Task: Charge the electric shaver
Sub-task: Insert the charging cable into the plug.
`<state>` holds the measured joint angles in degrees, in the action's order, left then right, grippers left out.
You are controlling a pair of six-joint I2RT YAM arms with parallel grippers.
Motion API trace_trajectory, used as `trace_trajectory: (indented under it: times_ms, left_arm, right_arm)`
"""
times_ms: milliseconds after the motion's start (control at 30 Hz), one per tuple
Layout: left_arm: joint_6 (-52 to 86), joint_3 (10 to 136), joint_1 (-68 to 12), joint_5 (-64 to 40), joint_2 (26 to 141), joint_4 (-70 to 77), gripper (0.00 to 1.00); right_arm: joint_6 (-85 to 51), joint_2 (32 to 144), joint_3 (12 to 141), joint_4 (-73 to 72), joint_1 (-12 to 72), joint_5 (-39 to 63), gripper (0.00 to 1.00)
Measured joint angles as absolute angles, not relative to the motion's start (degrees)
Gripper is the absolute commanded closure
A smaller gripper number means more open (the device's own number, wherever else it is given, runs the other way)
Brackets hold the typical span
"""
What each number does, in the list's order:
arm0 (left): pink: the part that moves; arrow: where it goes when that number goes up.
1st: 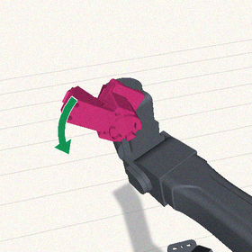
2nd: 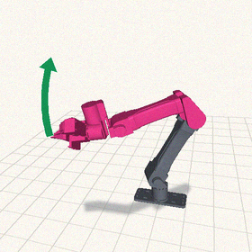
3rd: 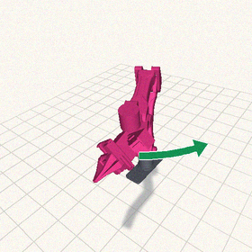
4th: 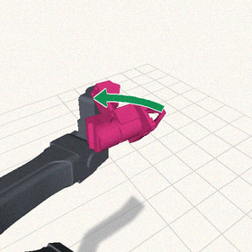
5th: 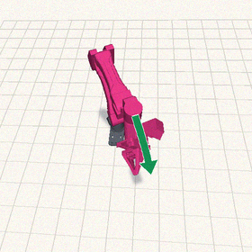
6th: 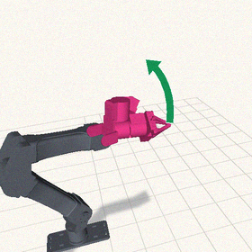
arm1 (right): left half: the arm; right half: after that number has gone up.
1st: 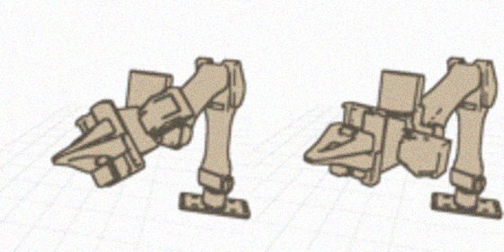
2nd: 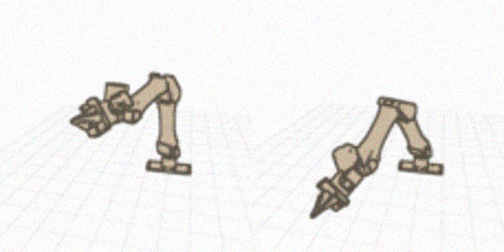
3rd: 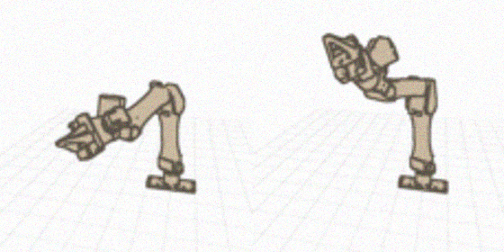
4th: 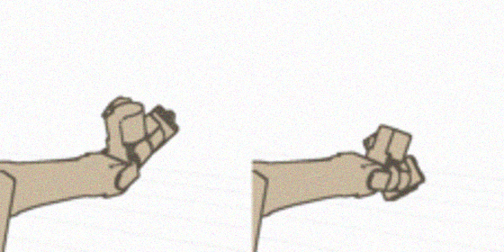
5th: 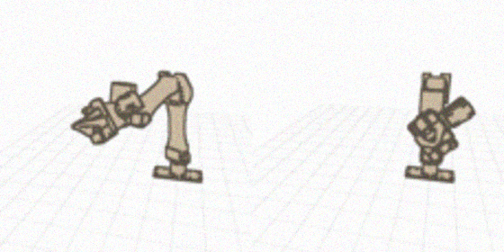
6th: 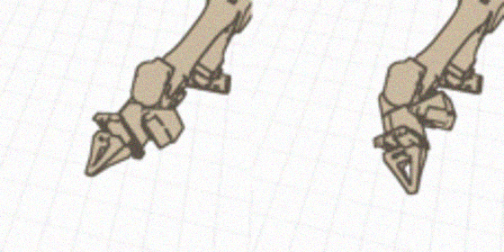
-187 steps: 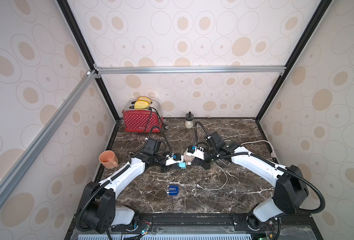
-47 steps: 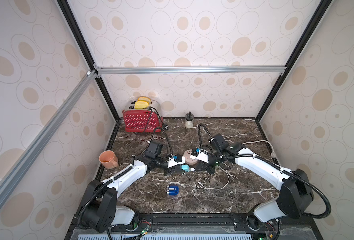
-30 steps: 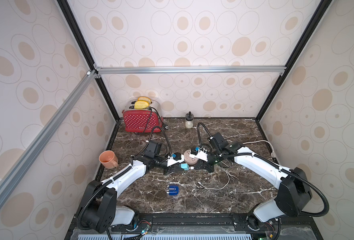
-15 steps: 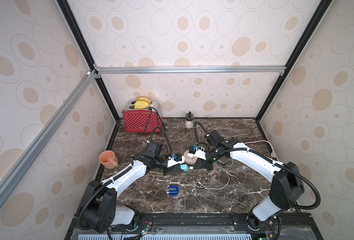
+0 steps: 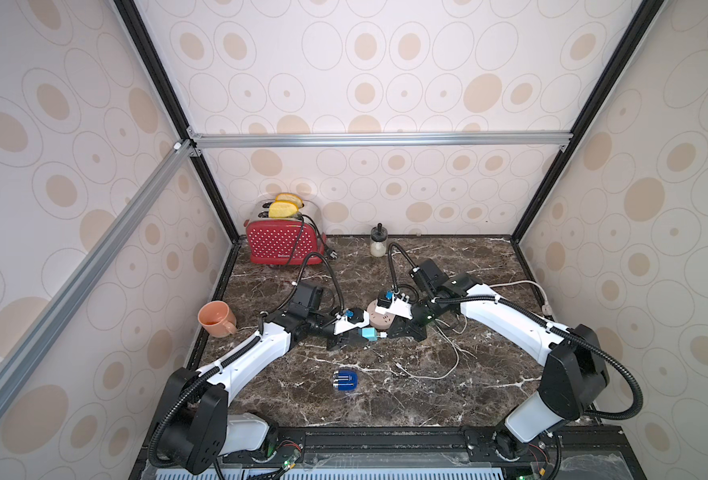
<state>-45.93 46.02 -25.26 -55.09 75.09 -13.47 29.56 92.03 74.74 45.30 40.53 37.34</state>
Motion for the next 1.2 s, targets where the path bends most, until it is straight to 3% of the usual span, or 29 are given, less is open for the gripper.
trace_trajectory:
  times_ms: [567, 967, 1067, 1200]
  left_arm:
    - [-45.2, 46.3, -25.2, -55.0, 75.1, -12.7, 1.0]
    - [-37.1, 43.9, -24.9, -54.0, 75.2, -5.4, 1.0]
    - [-38.1, 44.0, -24.9, -53.5, 75.2, -5.9, 1.0]
    - [-40.9, 44.2, -25.1, -54.4, 75.2, -7.6, 1.0]
  right_arm:
    - [28.3, 92.0, 76.2, 45.0, 40.8, 37.8, 1.0]
    - [22.4, 92.0, 75.4, 39.6, 41.0, 37.1, 1.0]
    - [20.9, 92.0, 75.4, 39.3, 41.1, 36.3, 0.86]
    - [16.4, 89.8, 71.9, 35.0, 41.7, 36.5, 0.58]
